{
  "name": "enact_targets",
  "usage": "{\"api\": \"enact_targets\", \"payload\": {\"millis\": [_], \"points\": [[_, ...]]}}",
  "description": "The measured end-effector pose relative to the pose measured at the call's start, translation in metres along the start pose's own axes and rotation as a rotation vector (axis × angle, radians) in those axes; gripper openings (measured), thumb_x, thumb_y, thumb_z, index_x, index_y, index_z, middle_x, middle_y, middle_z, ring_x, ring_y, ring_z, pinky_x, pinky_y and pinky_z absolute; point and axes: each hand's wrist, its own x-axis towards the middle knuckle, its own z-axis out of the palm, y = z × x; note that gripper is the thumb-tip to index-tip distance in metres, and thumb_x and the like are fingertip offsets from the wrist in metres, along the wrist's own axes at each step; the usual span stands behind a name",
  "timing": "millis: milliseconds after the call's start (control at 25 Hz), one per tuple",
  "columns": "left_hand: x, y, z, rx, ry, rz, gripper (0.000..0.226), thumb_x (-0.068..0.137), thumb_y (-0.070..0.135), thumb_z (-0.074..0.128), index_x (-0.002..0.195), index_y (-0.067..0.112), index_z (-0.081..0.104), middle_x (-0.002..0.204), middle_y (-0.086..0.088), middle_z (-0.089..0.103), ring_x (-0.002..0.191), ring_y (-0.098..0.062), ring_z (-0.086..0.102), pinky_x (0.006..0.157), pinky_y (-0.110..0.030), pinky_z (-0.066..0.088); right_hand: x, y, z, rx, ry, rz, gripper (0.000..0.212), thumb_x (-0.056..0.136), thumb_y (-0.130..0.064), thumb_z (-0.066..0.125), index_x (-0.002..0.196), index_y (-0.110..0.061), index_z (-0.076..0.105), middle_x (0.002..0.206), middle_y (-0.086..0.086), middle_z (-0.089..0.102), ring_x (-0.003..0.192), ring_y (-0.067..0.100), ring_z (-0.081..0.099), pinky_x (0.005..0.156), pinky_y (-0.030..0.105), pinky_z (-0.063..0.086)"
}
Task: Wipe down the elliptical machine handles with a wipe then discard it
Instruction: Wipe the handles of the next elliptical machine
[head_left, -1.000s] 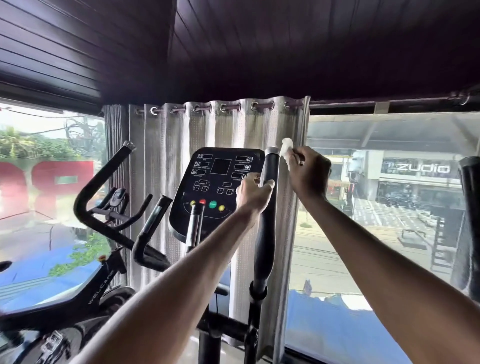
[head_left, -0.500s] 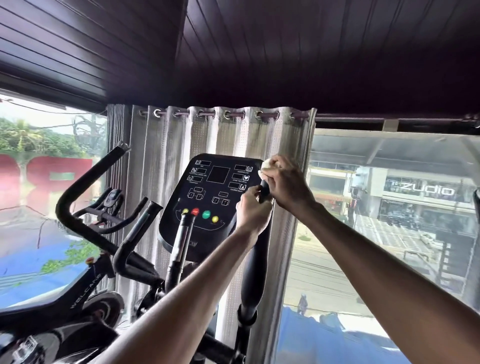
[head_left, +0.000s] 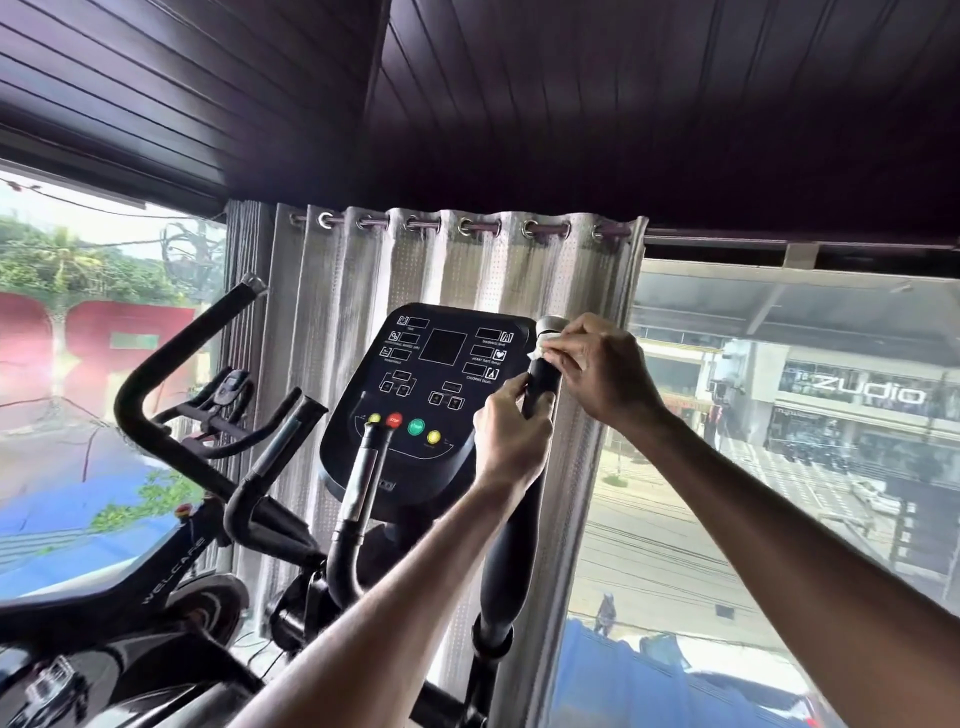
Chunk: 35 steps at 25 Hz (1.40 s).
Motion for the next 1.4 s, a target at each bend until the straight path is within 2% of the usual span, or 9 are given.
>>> {"api": "enact_targets", "payload": {"millis": [120, 240, 360, 480, 600, 880, 1080, 1240, 1400], "points": [[-0.001, -0.001, 0.0, -0.013, -0.004, -0.001, 0.027, 0.095, 0.025, 0.068, 0.122, 0.022, 0.073, 0.105, 0.003, 0.078, 0.095, -0.011, 0.07, 0.091, -0.031, 0.055, 0.007, 0.001, -0.006, -0.034, -0.031, -0.049, 0.012, 0.082, -0.006, 0.08, 0.094, -0.006, 0.08, 0.088, 0.011, 0.071, 0.078, 0.024, 0.067, 0.076, 0.02, 0.043], [0.0, -0.003, 0.0, -0.001, 0.009, 0.008, 0.026, 0.095, 0.026, 0.068, 0.12, 0.023, 0.073, 0.105, 0.002, 0.078, 0.098, -0.015, 0.07, 0.093, -0.035, 0.055, 0.017, -0.002, -0.007, -0.044, -0.123, -0.139, 0.013, 0.083, -0.007, 0.079, 0.096, -0.006, 0.08, 0.092, 0.009, 0.071, 0.081, 0.019, 0.064, 0.081, 0.025, 0.048], [0.0, -0.003, 0.0, -0.012, 0.003, 0.0, 0.025, 0.095, 0.026, 0.069, 0.12, 0.024, 0.073, 0.104, 0.002, 0.078, 0.096, -0.013, 0.07, 0.092, -0.035, 0.055, 0.03, -0.003, -0.009, -0.102, -0.195, -0.095, 0.014, 0.089, -0.013, 0.074, 0.101, -0.007, 0.079, 0.095, 0.008, 0.07, 0.081, 0.012, 0.055, 0.08, 0.032, 0.054], [0.0, -0.004, -0.001, -0.004, 0.002, 0.009, 0.024, 0.096, 0.03, 0.068, 0.118, 0.024, 0.074, 0.104, 0.003, 0.078, 0.099, -0.015, 0.071, 0.093, -0.04, 0.055, 0.025, -0.008, -0.006, -0.078, -0.314, -0.153, 0.015, 0.089, -0.018, 0.075, 0.102, -0.012, 0.079, 0.094, 0.002, 0.069, 0.086, 0.014, 0.061, 0.082, 0.025, 0.05], [-0.002, -0.002, -0.002, 0.0, 0.012, -0.003, 0.028, 0.095, 0.027, 0.069, 0.122, 0.022, 0.073, 0.108, 0.001, 0.077, 0.103, -0.016, 0.069, 0.097, -0.039, 0.054, 0.006, 0.0, -0.007, -0.057, -0.071, 0.01, 0.02, 0.086, -0.014, 0.078, 0.105, -0.008, 0.078, 0.097, 0.01, 0.071, 0.084, 0.017, 0.063, 0.078, 0.017, 0.041], [0.004, -0.001, -0.008, 0.067, -0.072, -0.007, 0.035, 0.094, 0.029, 0.072, 0.127, 0.02, 0.07, 0.117, 0.004, 0.075, 0.111, -0.014, 0.067, 0.103, -0.034, 0.051, -0.007, 0.005, 0.003, 0.06, 0.09, 0.203, 0.021, 0.082, -0.008, 0.08, 0.103, -0.006, 0.079, 0.097, 0.014, 0.075, 0.086, 0.026, 0.07, 0.078, 0.017, 0.042], [0.007, -0.009, -0.017, 0.063, -0.134, -0.039, 0.025, 0.092, 0.028, 0.075, 0.115, 0.02, 0.073, 0.098, 0.014, 0.072, 0.1, -0.008, 0.068, 0.096, -0.026, 0.052, -0.002, 0.016, 0.001, 0.118, -0.085, -0.079, 0.019, 0.084, -0.012, 0.08, 0.102, -0.01, 0.079, 0.103, 0.008, 0.072, 0.095, 0.021, 0.069, 0.087, 0.026, 0.053], [0.002, -0.008, -0.015, 0.05, -0.108, -0.01, 0.039, 0.085, 0.036, 0.076, 0.119, 0.017, 0.074, 0.105, 0.006, 0.076, 0.103, -0.011, 0.071, 0.102, -0.037, 0.054, -0.023, 0.004, 0.021, 0.235, 0.251, 0.214, 0.016, 0.084, -0.012, 0.079, 0.1, -0.01, 0.08, 0.095, 0.005, 0.075, 0.088, 0.018, 0.071, 0.082, 0.025, 0.053], [-0.001, -0.008, -0.009, 0.047, -0.074, 0.022, 0.041, 0.082, 0.038, 0.072, 0.117, 0.017, 0.074, 0.1, 0.008, 0.077, 0.097, -0.009, 0.072, 0.098, -0.041, 0.056, -0.05, -0.004, 0.049, 0.642, 0.382, 0.531, 0.02, 0.087, -0.031, 0.074, 0.106, -0.025, 0.079, 0.1, -0.01, 0.077, 0.094, 0.002, 0.072, 0.085, 0.035, 0.059]]}}
